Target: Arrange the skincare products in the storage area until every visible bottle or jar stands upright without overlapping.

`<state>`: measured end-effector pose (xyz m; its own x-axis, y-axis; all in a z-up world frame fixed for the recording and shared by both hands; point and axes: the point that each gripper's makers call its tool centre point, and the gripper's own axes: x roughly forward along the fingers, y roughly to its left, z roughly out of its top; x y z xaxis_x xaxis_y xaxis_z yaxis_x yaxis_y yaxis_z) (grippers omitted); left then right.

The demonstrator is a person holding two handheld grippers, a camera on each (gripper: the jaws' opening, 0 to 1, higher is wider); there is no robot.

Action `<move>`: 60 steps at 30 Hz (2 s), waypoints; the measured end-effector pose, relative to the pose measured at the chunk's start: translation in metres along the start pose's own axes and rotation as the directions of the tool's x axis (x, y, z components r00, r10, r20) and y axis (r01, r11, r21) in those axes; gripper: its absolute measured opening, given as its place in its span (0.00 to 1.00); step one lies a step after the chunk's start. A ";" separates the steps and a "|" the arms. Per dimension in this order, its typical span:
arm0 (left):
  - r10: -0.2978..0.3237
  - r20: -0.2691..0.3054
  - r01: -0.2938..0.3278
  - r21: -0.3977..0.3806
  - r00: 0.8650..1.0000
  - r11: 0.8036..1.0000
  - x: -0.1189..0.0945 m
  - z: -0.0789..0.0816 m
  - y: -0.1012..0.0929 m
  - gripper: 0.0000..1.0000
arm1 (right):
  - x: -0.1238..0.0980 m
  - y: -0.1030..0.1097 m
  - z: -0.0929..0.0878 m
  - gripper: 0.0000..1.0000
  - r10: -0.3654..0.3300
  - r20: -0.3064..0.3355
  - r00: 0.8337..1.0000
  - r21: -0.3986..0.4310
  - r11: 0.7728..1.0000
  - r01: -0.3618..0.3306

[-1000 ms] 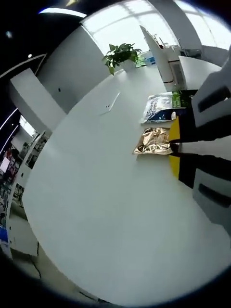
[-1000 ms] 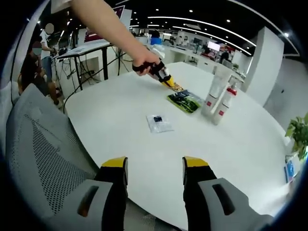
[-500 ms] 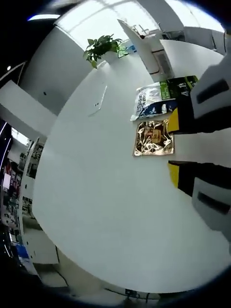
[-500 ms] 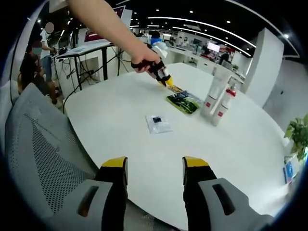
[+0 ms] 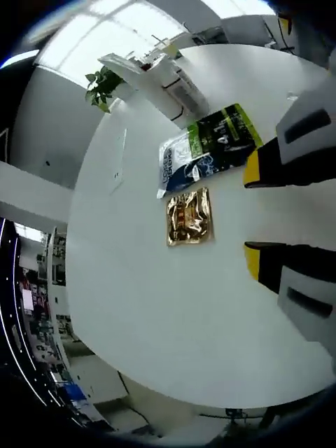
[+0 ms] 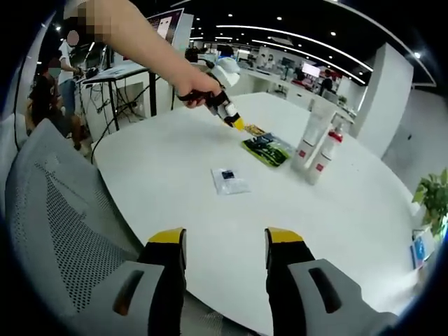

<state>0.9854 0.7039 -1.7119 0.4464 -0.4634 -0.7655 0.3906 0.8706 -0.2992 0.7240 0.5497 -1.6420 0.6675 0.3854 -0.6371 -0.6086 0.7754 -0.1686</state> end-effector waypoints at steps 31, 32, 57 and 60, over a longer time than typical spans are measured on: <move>-0.110 -0.005 0.110 0.053 0.994 0.992 0.016 -0.011 -0.057 0.36 | 0.000 -0.001 -0.002 0.39 -0.009 -0.010 1.000 -0.003 1.000 0.009; -0.119 -0.009 0.119 0.051 0.993 0.992 0.017 -0.011 -0.058 0.36 | 0.000 -0.001 -0.002 0.39 -0.008 -0.010 1.000 -0.004 1.000 0.008; -0.211 -0.034 0.213 0.244 0.977 0.946 -0.009 -0.043 -0.082 0.38 | -0.001 -0.003 0.000 0.39 -0.016 -0.002 1.000 -0.003 1.000 0.016; -0.283 -0.077 0.292 0.340 0.956 0.894 -0.016 -0.053 -0.099 0.42 | -0.001 -0.002 0.001 0.40 -0.014 0.003 1.000 -0.006 1.000 0.014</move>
<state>0.8972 0.6338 -1.6998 0.2541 -0.6764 -0.6913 0.7533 0.5867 -0.2971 0.7248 0.5478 -1.6401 0.6773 0.3755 -0.6326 -0.6014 0.7779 -0.1821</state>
